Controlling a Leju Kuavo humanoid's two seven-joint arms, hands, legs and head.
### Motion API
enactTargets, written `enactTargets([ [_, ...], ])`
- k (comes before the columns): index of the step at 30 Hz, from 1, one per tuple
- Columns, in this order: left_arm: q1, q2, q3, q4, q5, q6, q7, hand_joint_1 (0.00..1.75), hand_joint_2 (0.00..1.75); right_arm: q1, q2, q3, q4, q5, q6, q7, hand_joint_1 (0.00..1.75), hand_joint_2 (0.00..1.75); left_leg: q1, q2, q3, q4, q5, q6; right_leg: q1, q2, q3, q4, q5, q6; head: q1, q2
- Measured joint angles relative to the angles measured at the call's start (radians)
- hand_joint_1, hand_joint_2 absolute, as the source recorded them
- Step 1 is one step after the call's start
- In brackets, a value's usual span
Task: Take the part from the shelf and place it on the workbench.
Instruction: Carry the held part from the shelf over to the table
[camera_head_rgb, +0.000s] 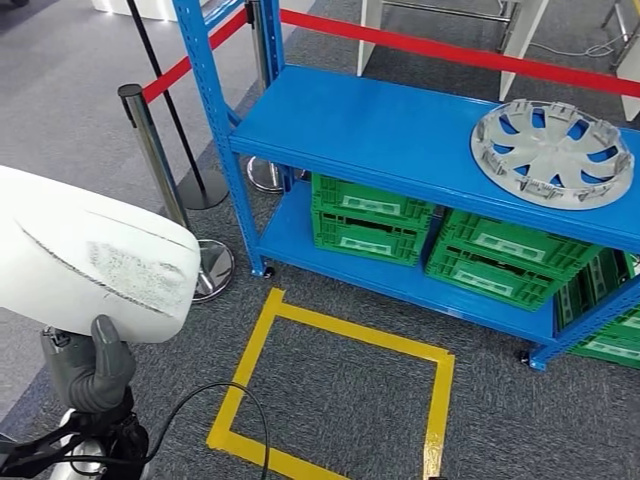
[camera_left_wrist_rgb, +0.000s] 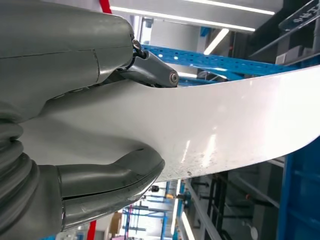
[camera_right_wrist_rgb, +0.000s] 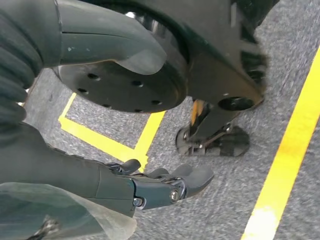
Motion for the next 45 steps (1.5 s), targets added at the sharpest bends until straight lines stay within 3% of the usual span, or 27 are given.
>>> enactTargets([
  [3,0.003,0.000,0.000,0.000,-0.004,0.004,0.000,1.75,1.75,0.002,0.000,0.002,0.000,0.000,0.004,0.000,0.00,1.75,0.001,-0.023,-0.019,0.009,0.009,-0.020,-0.001,-0.029,-0.001,-0.005,0.006,-0.010,-0.001,0.000],
  [5,0.003,0.000,0.000,0.000,-0.005,0.007,0.001,1.75,1.75,0.003,0.000,0.002,0.000,0.000,0.006,-0.001,0.00,1.75,-0.001,0.005,-0.045,0.063,-0.028,-0.030,-0.006,-0.058,-0.004,-0.009,0.013,-0.021,-0.007,0.000],
  [8,0.004,0.000,0.000,0.000,-0.005,0.008,0.002,1.75,1.75,0.006,0.000,0.002,0.000,0.000,0.007,-0.001,0.00,1.75,0.006,0.053,-0.126,0.255,-0.125,-0.044,-0.004,-0.104,-0.012,-0.009,0.016,-0.027,-0.012,0.000],
  [10,0.006,0.000,-0.001,0.000,-0.005,0.008,0.003,1.75,1.75,0.007,0.000,0.002,0.000,0.000,0.007,-0.001,0.00,1.75,0.011,0.059,-0.133,0.293,-0.126,-0.049,-0.004,-0.134,-0.015,-0.009,0.017,-0.027,-0.012,0.000],
  [12,0.006,0.001,-0.001,0.000,-0.006,0.008,0.003,1.75,1.75,0.006,0.000,0.003,0.000,0.000,0.008,-0.001,0.00,1.75,0.013,0.081,-0.066,0.185,-0.066,-0.047,-0.004,-0.160,-0.013,-0.008,0.017,-0.026,-0.012,0.000],
  [14,0.005,0.000,-0.001,0.000,-0.006,0.010,0.004,1.75,1.75,0.004,0.000,0.003,0.000,0.000,0.010,-0.002,0.00,1.75,0.007,0.131,0.005,0.051,-0.023,-0.039,0.002,-0.182,-0.011,-0.006,0.015,-0.020,-0.012,0.000],
  [15,0.004,0.000,-0.001,0.000,-0.006,0.011,0.005,1.75,1.75,0.003,0.000,0.003,0.000,0.000,0.010,-0.002,0.00,1.75,0.003,0.149,0.021,0.015,-0.017,-0.032,0.005,-0.192,-0.012,-0.004,0.015,-0.015,-0.012,0.000],
  [17,0.007,0.000,0.000,0.000,-0.006,0.013,0.006,1.75,1.75,0.002,0.000,0.003,0.000,0.000,0.011,-0.003,0.00,1.75,-0.001,0.143,0.018,0.000,-0.018,-0.019,0.009,-0.215,-0.015,-0.003,0.016,-0.006,-0.011,0.000],
  [18,0.009,0.000,0.000,0.000,-0.007,0.013,0.006,1.75,1.75,0.000,0.000,0.003,0.000,0.000,0.012,-0.004,0.00,1.75,0.001,0.132,0.014,-0.002,-0.014,-0.012,0.007,-0.213,-0.018,-0.001,0.013,0.000,-0.010,0.000],
  [19,0.010,0.000,0.001,0.000,-0.007,0.014,0.006,1.75,1.75,-0.001,0.000,0.003,0.000,0.001,0.012,-0.004,0.00,1.75,0.002,0.121,0.012,-0.005,-0.010,-0.006,0.005,-0.194,-0.024,0.009,0.002,0.005,-0.009,0.000],
  [20,0.009,0.000,0.002,0.000,-0.007,0.014,0.006,1.75,1.75,-0.003,0.000,0.003,0.000,0.001,0.012,-0.005,0.00,1.75,0.005,0.110,0.010,-0.008,-0.006,0.001,0.003,-0.164,-0.037,0.037,-0.019,0.009,-0.007,0.000],
  [22,0.008,-0.001,0.002,0.000,-0.007,0.014,0.006,1.75,1.75,-0.002,0.000,0.003,0.000,0.001,0.012,-0.007,0.00,1.75,0.005,0.090,0.006,-0.010,0.000,0.010,0.001,-0.102,-0.090,0.150,-0.081,0.012,-0.003,0.000],
  [24,0.009,-0.002,0.003,0.000,-0.007,0.015,0.006,1.75,1.75,0.000,0.000,0.003,0.000,0.001,0.013,-0.007,0.00,1.75,0.003,0.065,0.002,-0.010,0.003,0.014,0.001,-0.086,-0.144,0.262,-0.119,0.012,-0.003,0.000],
  [25,0.009,-0.002,0.003,0.000,-0.007,0.015,0.006,1.75,1.75,0.000,0.000,0.003,0.000,0.001,0.014,-0.008,0.00,1.75,0.002,0.052,0.001,-0.009,0.004,0.015,0.001,-0.084,-0.151,0.274,-0.110,0.012,-0.003,0.000],
  [26,0.010,-0.002,0.003,0.000,-0.007,0.016,0.006,1.75,1.75,0.000,0.000,0.003,0.000,0.001,0.016,-0.008,0.00,1.75,0.002,0.037,0.001,-0.007,0.004,0.014,0.001,-0.082,-0.139,0.247,-0.082,0.011,-0.003,0.000],
  [28,0.010,-0.002,0.003,0.000,-0.007,0.018,0.006,1.75,1.75,0.000,0.000,0.003,0.000,0.002,0.017,-0.008,0.00,1.75,0.002,0.011,0.000,-0.001,0.003,0.012,-0.003,-0.052,-0.081,0.123,-0.014,0.008,-0.003,0.000],
  [29,0.010,-0.002,0.003,0.000,-0.007,0.018,0.006,1.75,1.75,0.002,0.000,0.003,0.000,0.002,0.018,-0.008,0.00,1.75,0.001,-0.002,-0.004,0.005,0.002,0.009,-0.006,-0.032,-0.053,0.066,0.004,0.007,-0.003,0.000],
  [31,0.010,-0.002,0.004,-0.001,-0.008,0.019,0.006,1.75,1.75,0.005,0.000,0.004,0.000,0.003,0.018,-0.008,0.00,1.75,0.001,-0.023,-0.017,0.014,0.004,-0.003,-0.008,-0.008,-0.029,0.020,0.005,0.004,-0.004,0.000],
  [33,0.012,-0.002,0.004,-0.002,-0.008,0.019,0.006,1.75,1.75,0.006,0.000,0.006,0.000,0.003,0.019,-0.008,0.00,1.75,0.004,-0.036,-0.026,0.016,0.009,-0.016,-0.007,-0.027,-0.025,0.016,0.008,-0.005,-0.004,0.000],
  [35,0.013,-0.002,0.004,-0.003,-0.008,0.020,0.006,1.75,1.75,0.007,-0.001,0.007,0.000,0.004,0.018,-0.008,0.00,1.75,0.003,-0.001,-0.042,0.047,-0.012,-0.026,-0.009,-0.051,-0.022,0.010,0.013,-0.017,-0.009,0.000],
  [37,0.010,-0.001,0.004,-0.004,-0.008,0.020,0.006,1.75,1.75,0.008,-0.001,0.007,0.000,0.004,0.018,-0.009,0.00,1.75,0.004,0.047,-0.087,0.149,-0.068,-0.034,-0.008,-0.078,-0.020,0.006,0.014,-0.024,-0.014,0.000],
  [39,0.011,-0.001,0.003,-0.004,-0.008,0.021,0.007,1.75,1.75,0.010,-0.001,0.007,0.000,0.003,0.019,-0.009,0.00,1.75,0.008,0.057,-0.143,0.269,-0.115,-0.040,-0.006,-0.108,-0.020,0.007,0.012,-0.027,-0.016,0.000],
  [40,0.012,-0.001,0.003,-0.004,-0.008,0.022,0.008,1.75,1.75,0.011,-0.001,0.007,0.000,0.002,0.019,-0.010,0.00,1.75,0.010,0.059,-0.154,0.294,-0.116,-0.041,-0.006,-0.122,-0.020,0.007,0.011,-0.027,-0.016,0.000],
  [41,0.012,-0.001,0.003,-0.004,-0.011,0.023,0.010,1.75,1.75,0.010,-0.001,0.007,0.000,0.001,0.019,-0.011,0.00,1.75,0.010,0.061,-0.146,0.279,-0.097,-0.041,-0.005,-0.136,-0.019,0.007,0.010,-0.027,-0.016,0.000],
  [42,0.012,-0.001,0.003,-0.004,-0.013,0.024,0.012,1.75,1.75,0.010,0.000,0.007,0.000,0.001,0.019,-0.012,0.00,1.75,0.011,0.068,-0.118,0.225,-0.063,-0.039,-0.005,-0.149,-0.017,0.007,0.008,-0.026,-0.016,0.000],
  [44,0.011,-0.002,0.003,-0.004,-0.017,0.028,0.015,1.75,1.75,0.008,0.001,0.008,0.000,0.008,0.019,-0.010,0.00,1.75,0.004,0.107,-0.048,0.085,-0.008,-0.030,-0.002,-0.170,-0.013,0.007,0.004,-0.021,-0.016,0.000],
  [45,0.010,-0.003,0.002,-0.004,-0.017,0.030,0.015,1.75,1.75,0.008,0.001,0.011,0.000,0.016,0.019,-0.008,0.00,1.75,-0.001,0.125,-0.026,0.039,0.004,-0.025,0.000,-0.180,-0.011,0.007,0.002,-0.017,-0.016,0.000],
])
